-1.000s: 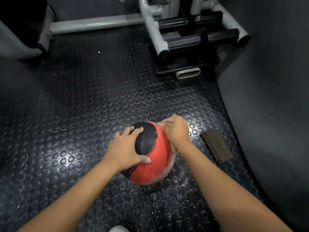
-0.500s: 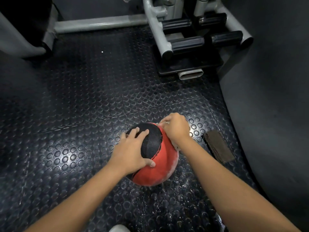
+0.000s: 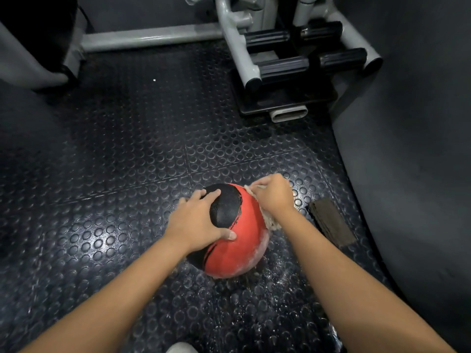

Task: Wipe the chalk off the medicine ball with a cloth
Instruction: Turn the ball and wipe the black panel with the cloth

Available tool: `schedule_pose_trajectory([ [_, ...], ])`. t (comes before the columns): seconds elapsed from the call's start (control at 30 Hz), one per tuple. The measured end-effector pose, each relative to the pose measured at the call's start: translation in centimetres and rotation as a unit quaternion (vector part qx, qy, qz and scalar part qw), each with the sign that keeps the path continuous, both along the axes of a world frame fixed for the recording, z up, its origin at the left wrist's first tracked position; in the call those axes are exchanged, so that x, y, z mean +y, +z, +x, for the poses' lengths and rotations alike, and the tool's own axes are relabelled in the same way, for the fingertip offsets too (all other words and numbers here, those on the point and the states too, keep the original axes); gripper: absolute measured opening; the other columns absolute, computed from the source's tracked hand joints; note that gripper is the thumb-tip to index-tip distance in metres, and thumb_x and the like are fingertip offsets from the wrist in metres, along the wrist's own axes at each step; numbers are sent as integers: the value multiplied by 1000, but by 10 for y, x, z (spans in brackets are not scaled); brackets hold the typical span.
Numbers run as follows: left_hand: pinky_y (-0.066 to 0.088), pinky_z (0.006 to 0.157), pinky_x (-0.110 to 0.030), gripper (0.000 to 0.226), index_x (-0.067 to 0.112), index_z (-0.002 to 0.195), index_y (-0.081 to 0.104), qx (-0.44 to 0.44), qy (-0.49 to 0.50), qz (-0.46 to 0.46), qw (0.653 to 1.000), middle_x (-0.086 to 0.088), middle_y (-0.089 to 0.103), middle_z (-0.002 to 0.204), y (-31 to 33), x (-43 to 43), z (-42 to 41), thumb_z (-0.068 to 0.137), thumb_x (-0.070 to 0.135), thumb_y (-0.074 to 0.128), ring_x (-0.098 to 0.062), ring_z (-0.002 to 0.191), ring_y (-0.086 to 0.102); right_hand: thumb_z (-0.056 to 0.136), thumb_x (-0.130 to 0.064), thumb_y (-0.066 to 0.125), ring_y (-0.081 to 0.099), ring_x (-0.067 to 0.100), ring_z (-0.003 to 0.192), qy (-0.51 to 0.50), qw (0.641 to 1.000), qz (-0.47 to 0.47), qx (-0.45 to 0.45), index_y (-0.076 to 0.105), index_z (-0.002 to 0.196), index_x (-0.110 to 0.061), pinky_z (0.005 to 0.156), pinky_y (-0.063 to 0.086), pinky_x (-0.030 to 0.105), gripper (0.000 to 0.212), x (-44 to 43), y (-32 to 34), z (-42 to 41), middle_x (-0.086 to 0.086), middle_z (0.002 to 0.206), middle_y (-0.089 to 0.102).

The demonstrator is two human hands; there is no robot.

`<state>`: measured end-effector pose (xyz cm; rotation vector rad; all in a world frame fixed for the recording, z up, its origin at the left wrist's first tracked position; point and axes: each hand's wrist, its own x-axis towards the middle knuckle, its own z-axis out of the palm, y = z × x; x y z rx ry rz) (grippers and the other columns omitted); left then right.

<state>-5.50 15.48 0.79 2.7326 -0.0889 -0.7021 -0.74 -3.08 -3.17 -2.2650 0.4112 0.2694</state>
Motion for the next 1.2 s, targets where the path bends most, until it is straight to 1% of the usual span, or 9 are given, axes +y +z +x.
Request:
schedule_pose_trajectory([
  [0.13, 37, 107, -41, 112, 34, 151, 29, 18, 52, -27, 998, -2, 38, 152, -2, 9, 23, 57, 72, 77, -26, 138, 37, 77, -26, 78, 66, 15, 81, 48, 996, 44, -59, 76, 74, -27, 77, 55, 36, 4, 8, 13, -21, -10, 81, 68],
  [0.3, 38, 109, -43, 113, 26, 151, 32, 32, 91, -49, 994, -2, 40, 152, -6, 8, 45, 57, 76, 73, -25, 138, 40, 77, -22, 80, 71, 12, 84, 21, 970, 239, 43, 77, 92, -22, 81, 58, 32, 16, -19, 31, -44, -4, 90, 75],
  [0.43, 42, 106, -45, 115, 25, 150, 32, 34, 115, -58, 991, -3, 43, 150, -9, 7, 37, 56, 78, 72, -27, 134, 44, 76, -23, 73, 68, 32, 98, -94, 868, 467, 142, 64, 117, -8, 90, 55, 41, 44, -47, 38, -57, 16, 109, 70],
  [0.57, 43, 104, -45, 115, 27, 150, 33, 25, 128, -58, 990, -3, 43, 150, -9, 8, 26, 55, 80, 71, -29, 134, 45, 78, -10, 63, 66, 20, 74, -98, 800, 569, 163, 61, 102, -3, 67, 59, 29, 24, -45, 55, -80, 10, 90, 66],
  [0.67, 44, 103, -44, 116, 26, 148, 36, 19, 114, -46, 992, -5, 46, 147, -5, 4, 20, 53, 85, 66, -29, 131, 47, 76, 9, 53, 68, 25, 87, -145, 745, 637, 137, 61, 110, 0, 80, 59, 38, 37, -37, 63, -94, 17, 101, 68],
  [0.83, 46, 101, -45, 115, 27, 144, 41, 13, 115, -36, 993, -6, 51, 142, -1, 0, 18, 49, 87, 65, -29, 126, 51, 69, -14, 68, 61, 22, 87, -151, 724, 664, 112, 72, 76, -4, 79, 53, 36, 13, -23, 72, -103, 15, 95, 62],
  [0.9, 44, 103, -44, 113, 26, 146, 38, 12, 122, -28, 992, -7, 48, 145, 2, -1, 15, 53, 83, 68, -30, 129, 49, 84, -26, 55, 62, 22, 81, -171, 705, 678, 115, 74, 67, -8, 79, 49, 35, 32, -20, 67, -101, 10, 86, 65],
  [1.07, 49, 96, -44, 124, 32, 139, 47, 20, 144, -35, 989, -1, 55, 137, 2, -11, 17, 33, 96, 55, -28, 120, 56, 89, -10, 48, 72, 28, 85, -208, 656, 716, 118, 65, 106, 0, 71, 61, 43, 27, -25, 61, -106, 19, 96, 72],
  [1.2, 50, 95, -44, 129, 29, 139, 47, 22, 149, -21, 988, -2, 55, 137, 4, -26, 16, 30, 96, 54, -30, 120, 55, 89, 1, 52, 72, 28, 86, -252, 710, 644, 129, 60, 107, 7, 80, 59, 43, 21, -53, 55, -107, 21, 94, 71],
])
